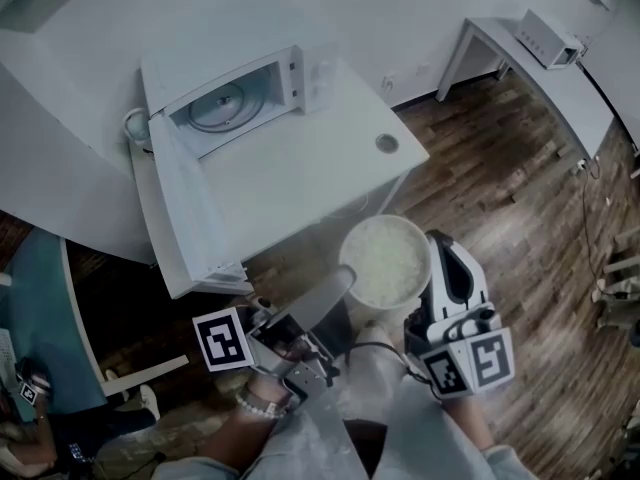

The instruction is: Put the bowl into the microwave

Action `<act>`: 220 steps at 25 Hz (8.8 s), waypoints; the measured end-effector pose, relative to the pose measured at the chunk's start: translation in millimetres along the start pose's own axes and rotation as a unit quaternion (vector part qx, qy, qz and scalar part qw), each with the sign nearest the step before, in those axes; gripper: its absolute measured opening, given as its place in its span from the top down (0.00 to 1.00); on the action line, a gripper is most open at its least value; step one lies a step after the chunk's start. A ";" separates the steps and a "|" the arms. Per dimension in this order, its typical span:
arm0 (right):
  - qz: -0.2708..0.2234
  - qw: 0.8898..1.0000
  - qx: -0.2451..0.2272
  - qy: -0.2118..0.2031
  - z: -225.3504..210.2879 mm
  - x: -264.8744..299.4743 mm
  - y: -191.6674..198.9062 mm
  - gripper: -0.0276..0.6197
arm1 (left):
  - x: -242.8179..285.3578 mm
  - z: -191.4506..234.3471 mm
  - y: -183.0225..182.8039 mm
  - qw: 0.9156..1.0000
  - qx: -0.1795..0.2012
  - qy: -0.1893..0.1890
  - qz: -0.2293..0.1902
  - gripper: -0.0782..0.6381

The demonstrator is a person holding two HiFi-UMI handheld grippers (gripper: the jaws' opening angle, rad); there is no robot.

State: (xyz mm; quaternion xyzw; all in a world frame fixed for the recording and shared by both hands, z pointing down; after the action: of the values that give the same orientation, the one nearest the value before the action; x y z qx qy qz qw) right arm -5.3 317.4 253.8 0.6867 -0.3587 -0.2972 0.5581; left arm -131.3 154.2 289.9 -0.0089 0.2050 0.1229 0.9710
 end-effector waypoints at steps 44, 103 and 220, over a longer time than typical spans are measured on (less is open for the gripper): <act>0.072 0.956 0.041 -0.280 -104.7 204.5 -6.7 0.95 | 113.1 56.3 -41.5 0.956 0.107 -0.020 -0.274 0.63; 0.107 0.948 0.004 -0.300 15.8 351.2 50.4 0.95 | 34.9 68.8 -208.1 0.950 0.101 -0.035 -0.294 0.63; 0.299 0.812 -0.243 -0.438 87.9 491.0 230.0 0.53 | -39.0 218.2 -365.4 0.851 0.142 -0.139 -0.487 0.64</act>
State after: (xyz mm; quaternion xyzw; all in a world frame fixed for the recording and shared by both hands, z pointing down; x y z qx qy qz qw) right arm 164.4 -163.5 457.7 0.1845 -0.6691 -0.4624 0.5518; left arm 9.1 -194.5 493.3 0.0480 0.0529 -0.3958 0.9156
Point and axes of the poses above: the fingertips, and each gripper's own axes: x forward along the fingers, z to its left, y out of its underside, the point moved 9 cm from there along -x, backward along the fingers, and after that the axes turned 5 degrees about y, right-handed, at the moved point
